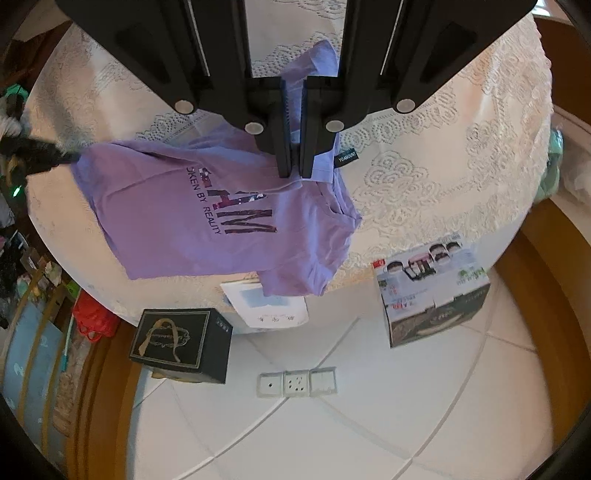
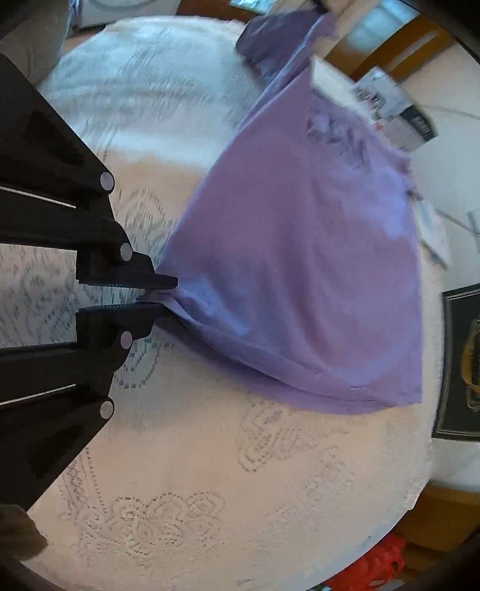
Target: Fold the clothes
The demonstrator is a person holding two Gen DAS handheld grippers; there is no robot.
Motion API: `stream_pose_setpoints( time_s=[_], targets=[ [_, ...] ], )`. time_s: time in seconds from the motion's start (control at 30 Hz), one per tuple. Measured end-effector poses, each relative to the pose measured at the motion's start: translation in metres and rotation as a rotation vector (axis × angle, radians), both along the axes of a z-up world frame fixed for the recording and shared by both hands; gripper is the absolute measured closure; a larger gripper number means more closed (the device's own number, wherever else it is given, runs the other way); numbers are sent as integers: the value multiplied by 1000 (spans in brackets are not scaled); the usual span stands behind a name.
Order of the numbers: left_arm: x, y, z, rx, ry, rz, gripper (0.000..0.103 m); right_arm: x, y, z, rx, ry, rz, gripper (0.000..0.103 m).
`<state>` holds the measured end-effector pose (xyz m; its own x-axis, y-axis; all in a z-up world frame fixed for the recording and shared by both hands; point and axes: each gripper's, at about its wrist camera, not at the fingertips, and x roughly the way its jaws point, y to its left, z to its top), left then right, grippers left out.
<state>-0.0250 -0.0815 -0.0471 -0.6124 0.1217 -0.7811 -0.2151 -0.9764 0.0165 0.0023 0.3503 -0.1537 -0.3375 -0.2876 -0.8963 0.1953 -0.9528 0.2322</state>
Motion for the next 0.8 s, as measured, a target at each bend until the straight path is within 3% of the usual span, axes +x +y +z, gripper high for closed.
stream_pose_setpoints(
  time_s=[0.17,0.27,0.4,0.43,0.47,0.5,0.53,0.57,0.63,0.67,0.7,0.8],
  targets=[
    [-6,5,21,-26,54,-59,100,0,35,62,-139,101,-84,96],
    [-52,17,15,-53,43,-93,100,-28,53,82,-183,129,-109,96],
    [-121,34,-4,-74,-7,-128,99,-93,63,75,-110,124,-144,95],
    [-140,37,-14,-74,-40,-121,99,-111,63,69,-86,111,-146,92],
    [-156,39,-23,-71,-72,-114,97,-125,64,63,-54,92,-161,72],
    [-164,38,-29,-63,-96,-104,96,-138,65,57,-18,68,-183,44],
    [-169,34,-33,-52,-111,-88,95,-142,67,56,-7,63,-198,36],
    [-168,29,-37,-43,-122,-73,91,-141,71,57,-10,67,-209,36],
    [-149,16,-43,-27,-130,-49,75,-136,79,60,-17,79,-231,36],
    [-139,9,-46,-19,-134,-37,62,-128,82,61,-20,81,-241,34],
    [-130,3,-49,-11,-138,-24,57,-120,84,60,-22,80,-249,31],
    [-100,-12,-65,4,-165,12,57,-91,82,49,-25,52,-244,26]
  ],
)
